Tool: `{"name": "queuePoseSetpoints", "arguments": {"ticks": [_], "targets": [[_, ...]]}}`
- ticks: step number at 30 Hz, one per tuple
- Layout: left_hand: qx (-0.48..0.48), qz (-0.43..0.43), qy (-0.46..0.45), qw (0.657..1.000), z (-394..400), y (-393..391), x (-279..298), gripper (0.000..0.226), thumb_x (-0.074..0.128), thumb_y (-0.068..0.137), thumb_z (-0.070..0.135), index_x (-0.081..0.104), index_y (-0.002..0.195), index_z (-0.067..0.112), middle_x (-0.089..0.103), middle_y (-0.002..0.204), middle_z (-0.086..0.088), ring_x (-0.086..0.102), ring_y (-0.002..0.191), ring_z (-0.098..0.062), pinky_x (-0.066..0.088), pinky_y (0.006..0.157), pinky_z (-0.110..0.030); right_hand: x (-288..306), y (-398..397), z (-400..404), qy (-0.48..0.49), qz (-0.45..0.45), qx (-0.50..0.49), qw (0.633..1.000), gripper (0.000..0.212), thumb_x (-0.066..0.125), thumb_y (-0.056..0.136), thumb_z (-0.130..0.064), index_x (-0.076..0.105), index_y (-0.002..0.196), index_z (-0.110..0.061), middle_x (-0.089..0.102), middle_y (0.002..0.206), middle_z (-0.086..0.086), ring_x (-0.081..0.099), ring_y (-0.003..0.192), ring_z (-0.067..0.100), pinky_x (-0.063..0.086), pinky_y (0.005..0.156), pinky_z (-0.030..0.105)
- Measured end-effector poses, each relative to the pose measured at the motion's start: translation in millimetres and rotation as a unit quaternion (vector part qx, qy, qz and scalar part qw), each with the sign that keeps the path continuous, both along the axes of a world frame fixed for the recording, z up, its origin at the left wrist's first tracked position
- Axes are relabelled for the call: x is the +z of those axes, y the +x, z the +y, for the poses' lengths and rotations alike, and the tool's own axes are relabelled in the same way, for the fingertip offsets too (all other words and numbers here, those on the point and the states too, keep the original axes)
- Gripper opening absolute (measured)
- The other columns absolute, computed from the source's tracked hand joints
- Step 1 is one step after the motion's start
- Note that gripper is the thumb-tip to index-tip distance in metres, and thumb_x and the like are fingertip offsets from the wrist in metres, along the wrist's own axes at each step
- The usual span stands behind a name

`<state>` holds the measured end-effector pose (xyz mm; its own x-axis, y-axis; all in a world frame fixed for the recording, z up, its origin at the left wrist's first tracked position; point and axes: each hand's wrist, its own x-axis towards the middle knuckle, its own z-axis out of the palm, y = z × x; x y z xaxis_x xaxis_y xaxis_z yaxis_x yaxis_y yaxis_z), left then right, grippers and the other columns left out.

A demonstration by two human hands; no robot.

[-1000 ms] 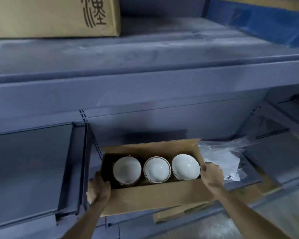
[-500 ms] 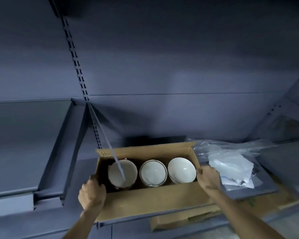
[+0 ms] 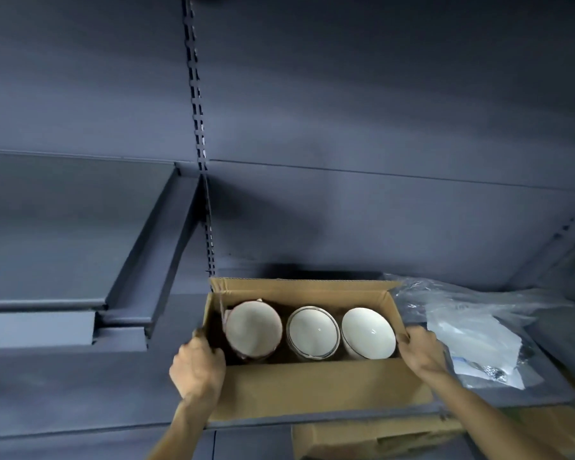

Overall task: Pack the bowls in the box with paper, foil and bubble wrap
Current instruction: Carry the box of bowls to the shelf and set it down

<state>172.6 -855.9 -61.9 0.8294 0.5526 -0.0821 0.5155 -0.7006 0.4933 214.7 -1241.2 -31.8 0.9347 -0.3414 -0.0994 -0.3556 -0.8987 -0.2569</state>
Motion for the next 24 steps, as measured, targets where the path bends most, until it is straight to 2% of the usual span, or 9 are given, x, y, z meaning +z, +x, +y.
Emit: {"name": "queuePoseSetpoints", "arguments": {"ticks": [2, 5, 9, 12, 16, 20, 24], "targets": [[0.010, -0.003, 0.003, 1.000, 0.3, 2.8, -1.8, 0.023, 0.058, 0.087, 0.018, 0.062, 0.110, 0.013, 0.070, 0.100, -0.013, 0.067, 0.096, -0.037, 0.054, 0.080, -0.040, -3.7, 1.5, -6.4, 0.011, -0.001, 0.000, 1.000, 0.029, 0.054, 0.096, -0.020, 0.054, 0.068, -0.015, 0.062, 0.071, 0.008, 0.057, 0.071, 0.033, 0.043, 0.063, 0.035], [0.023, -0.018, 0.011, 1.000, -1.4, 3.6, -8.0, 0.021, 0.058, 0.088, 0.020, 0.064, 0.108, 0.015, 0.068, 0.101, -0.012, 0.066, 0.097, -0.036, 0.051, 0.076, -0.039, -16.3, 8.9, -15.8, 0.000, -0.016, 0.014, 1.000, 0.031, 0.058, 0.093, -0.018, 0.060, 0.067, -0.002, 0.062, 0.065, 0.012, 0.059, 0.068, 0.034, 0.040, 0.059, 0.035], [0.046, -0.055, 0.012, 0.997, 2.2, 3.3, -20.0, 0.025, 0.058, 0.086, 0.018, 0.067, 0.110, 0.016, 0.067, 0.101, -0.015, 0.064, 0.097, -0.040, 0.044, 0.071, -0.038, -26.9, 16.8, -20.9, -0.007, -0.050, 0.042, 0.998, 0.030, 0.063, 0.088, -0.017, 0.062, 0.065, 0.002, 0.060, 0.060, 0.012, 0.057, 0.064, 0.033, 0.039, 0.057, 0.034], [0.073, -0.060, 0.023, 0.995, -0.3, 5.3, -22.9, 0.024, 0.057, 0.087, 0.018, 0.070, 0.108, 0.016, 0.066, 0.101, -0.017, 0.063, 0.098, -0.042, 0.043, 0.073, -0.039, -32.7, 10.7, -25.4, 0.005, -0.074, 0.044, 0.996, 0.025, 0.060, 0.087, -0.016, 0.063, 0.067, -0.001, 0.057, 0.064, 0.010, 0.056, 0.068, 0.033, 0.040, 0.060, 0.033], [0.088, -0.058, 0.043, 0.994, -8.1, 14.9, -19.1, 0.019, 0.056, 0.088, 0.016, 0.067, 0.100, 0.007, 0.065, 0.099, -0.020, 0.062, 0.095, -0.043, 0.051, 0.077, -0.045, -32.6, 9.5, -26.9, 0.020, -0.086, 0.059, 0.994, 0.028, 0.059, 0.089, -0.015, 0.051, 0.063, -0.008, 0.057, 0.069, 0.009, 0.059, 0.074, 0.035, 0.042, 0.063, 0.033], [0.078, -0.018, 0.092, 0.992, -18.3, 12.2, -13.9, 0.014, 0.056, 0.092, 0.013, 0.064, 0.101, 0.006, 0.065, 0.100, -0.019, 0.063, 0.095, -0.042, 0.046, 0.069, -0.041, -38.5, 12.4, -29.6, 0.017, -0.097, 0.066, 0.993, 0.028, 0.057, 0.091, -0.016, 0.046, 0.066, -0.010, 0.063, 0.080, 0.013, 0.064, 0.086, 0.038, 0.044, 0.065, 0.035], [0.069, -0.022, 0.095, 0.993, -18.9, 8.6, -11.3, 0.011, 0.054, 0.090, 0.010, 0.063, 0.096, 0.007, 0.065, 0.096, -0.020, 0.063, 0.092, -0.042, 0.045, 0.068, -0.040, -44.3, 12.4, -32.2, 0.008, -0.108, 0.068, 0.992, 0.032, 0.055, 0.093, -0.017, 0.042, 0.064, -0.014, 0.062, 0.080, 0.011, 0.064, 0.085, 0.038, 0.047, 0.064, 0.036]]}}
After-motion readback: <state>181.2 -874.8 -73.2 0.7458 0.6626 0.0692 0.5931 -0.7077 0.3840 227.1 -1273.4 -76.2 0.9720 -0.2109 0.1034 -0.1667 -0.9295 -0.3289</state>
